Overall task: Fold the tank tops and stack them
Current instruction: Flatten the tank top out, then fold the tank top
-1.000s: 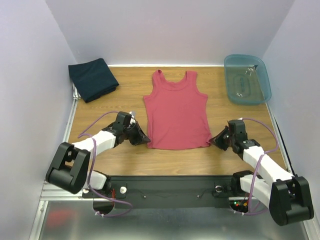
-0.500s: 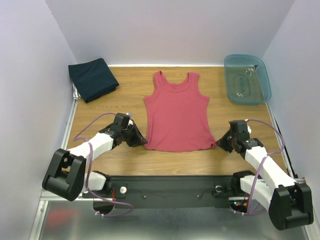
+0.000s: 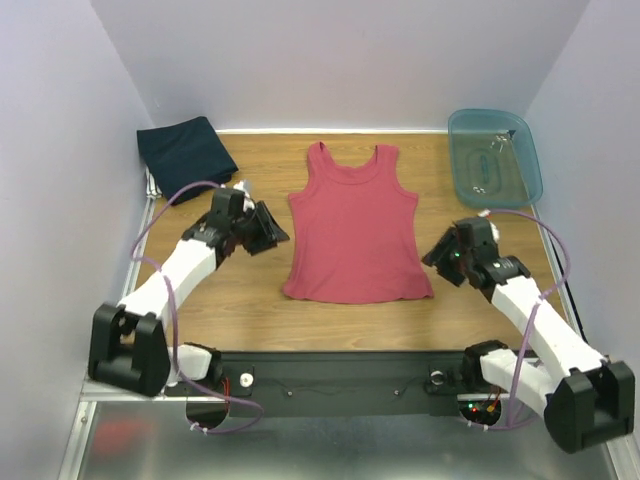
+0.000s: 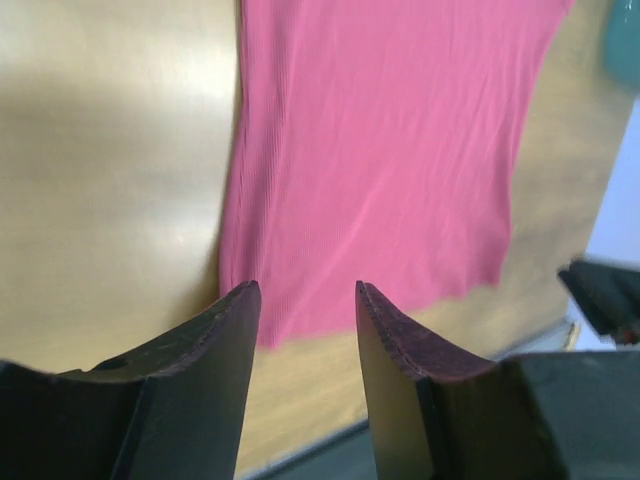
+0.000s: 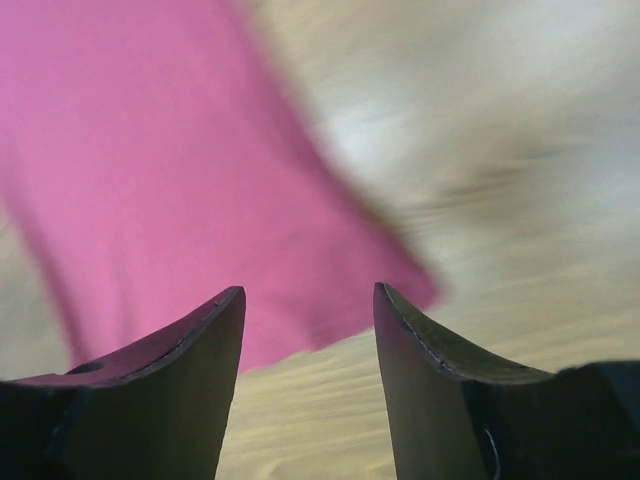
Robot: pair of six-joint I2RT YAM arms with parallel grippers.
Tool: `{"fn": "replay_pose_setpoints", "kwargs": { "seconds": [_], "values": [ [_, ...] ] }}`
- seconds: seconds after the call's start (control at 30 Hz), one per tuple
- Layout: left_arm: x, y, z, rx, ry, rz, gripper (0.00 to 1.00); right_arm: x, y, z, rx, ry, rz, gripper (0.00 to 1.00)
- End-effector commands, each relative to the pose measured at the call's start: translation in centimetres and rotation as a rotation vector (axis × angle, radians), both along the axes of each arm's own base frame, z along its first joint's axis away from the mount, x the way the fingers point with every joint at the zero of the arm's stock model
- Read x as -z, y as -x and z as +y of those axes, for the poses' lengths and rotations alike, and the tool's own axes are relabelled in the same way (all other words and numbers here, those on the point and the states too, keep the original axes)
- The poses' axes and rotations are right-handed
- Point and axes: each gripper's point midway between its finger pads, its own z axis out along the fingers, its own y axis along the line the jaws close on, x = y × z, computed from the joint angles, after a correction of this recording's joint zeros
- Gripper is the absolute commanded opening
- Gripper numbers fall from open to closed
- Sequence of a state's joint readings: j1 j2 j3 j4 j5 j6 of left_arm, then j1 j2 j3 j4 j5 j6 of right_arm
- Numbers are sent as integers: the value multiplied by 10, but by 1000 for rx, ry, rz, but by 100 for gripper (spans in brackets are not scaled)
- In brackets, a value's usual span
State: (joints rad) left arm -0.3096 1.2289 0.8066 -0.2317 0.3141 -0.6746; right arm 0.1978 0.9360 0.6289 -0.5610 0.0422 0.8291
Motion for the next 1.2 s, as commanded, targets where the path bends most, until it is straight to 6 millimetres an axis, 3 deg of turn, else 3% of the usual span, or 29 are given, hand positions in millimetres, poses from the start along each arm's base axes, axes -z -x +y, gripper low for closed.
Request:
{"fn": "replay_pose_setpoints", "kwargs": {
  "seconds": [0.0,0.03,0.07,0.1,0.13,0.17,0.2,0.23,0.3,0.33,0.4,0.43,0.47,0.6,0.67,0.7,0.8,0.9,1.17],
  "values": [
    [-8,-65,-1,36,-78,-86,52,-38,-22,75,-204,58,-130,59],
    [-6,-77,-5,51,-84,-96,52,-41,-21,92,-236,84,-140,59],
    [15,-90,-7,58,-103,-52,52,-59,-29,115,-262,78,-177,59],
    [17,-101,-8,59,-115,-52,52,-59,-28,130,-295,91,-175,59],
    [5,-120,-15,84,-110,-100,52,-48,-25,156,-363,135,-154,59],
    [29,-128,-17,92,-128,-46,52,-48,-25,170,-386,147,-157,58],
    [33,-135,-19,94,-126,-34,52,-65,-33,186,-399,140,-196,54],
    [40,-146,-25,116,-124,-28,52,-51,-31,207,-454,171,-178,54],
    [50,-156,-21,93,-157,-10,52,-49,-33,231,-502,179,-179,51],
    [48,-166,-19,81,-179,-29,52,-59,-31,251,-540,172,-209,51],
    [63,-173,-16,77,-199,-9,52,-45,-32,270,-574,201,-191,51],
    [66,-179,-19,86,-199,-13,52,-53,-30,285,-602,191,-214,51],
    [66,-183,-19,89,-203,-13,52,-41,-29,293,-623,211,-195,51],
    [71,-197,-10,52,-262,-16,51,-34,-21,323,-685,229,-203,50],
    [76,-201,-5,34,-294,-11,45,-29,-19,335,-710,245,-206,50],
    [78,-202,-4,32,-296,-6,41,-27,-14,342,-729,246,-208,50],
    [86,-202,-5,36,-296,10,16,-23,-8,358,-762,254,-213,50],
    [90,-203,-4,31,-295,9,2,-11,-2,371,-789,269,-206,49],
    [90,-203,-3,32,-291,2,0,15,4,384,-805,328,-190,47]
  ]
}}
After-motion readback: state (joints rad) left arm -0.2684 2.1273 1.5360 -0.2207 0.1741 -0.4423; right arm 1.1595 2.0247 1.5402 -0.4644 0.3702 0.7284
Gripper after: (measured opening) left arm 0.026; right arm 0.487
